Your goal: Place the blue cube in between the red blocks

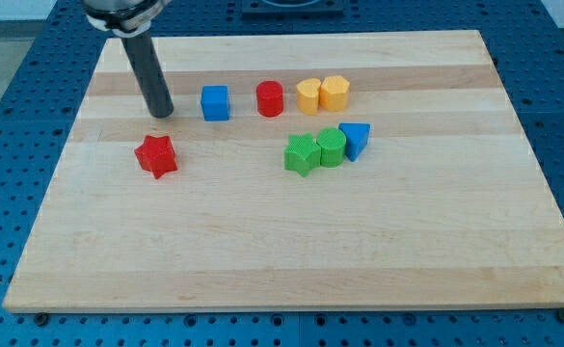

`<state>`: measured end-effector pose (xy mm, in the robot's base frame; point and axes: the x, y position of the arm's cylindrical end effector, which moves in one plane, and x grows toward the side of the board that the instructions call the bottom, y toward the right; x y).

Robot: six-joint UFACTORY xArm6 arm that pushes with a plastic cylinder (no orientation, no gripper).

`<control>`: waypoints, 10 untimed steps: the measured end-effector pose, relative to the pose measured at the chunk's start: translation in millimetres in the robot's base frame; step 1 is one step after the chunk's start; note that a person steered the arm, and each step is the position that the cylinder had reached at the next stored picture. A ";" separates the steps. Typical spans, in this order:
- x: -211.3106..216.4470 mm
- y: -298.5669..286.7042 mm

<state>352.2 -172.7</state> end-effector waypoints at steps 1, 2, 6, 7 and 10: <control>0.0 31.5; 0.0 48.0; 84.5 75.0; 108.1 44.7; 62.3 -26.5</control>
<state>414.6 -199.2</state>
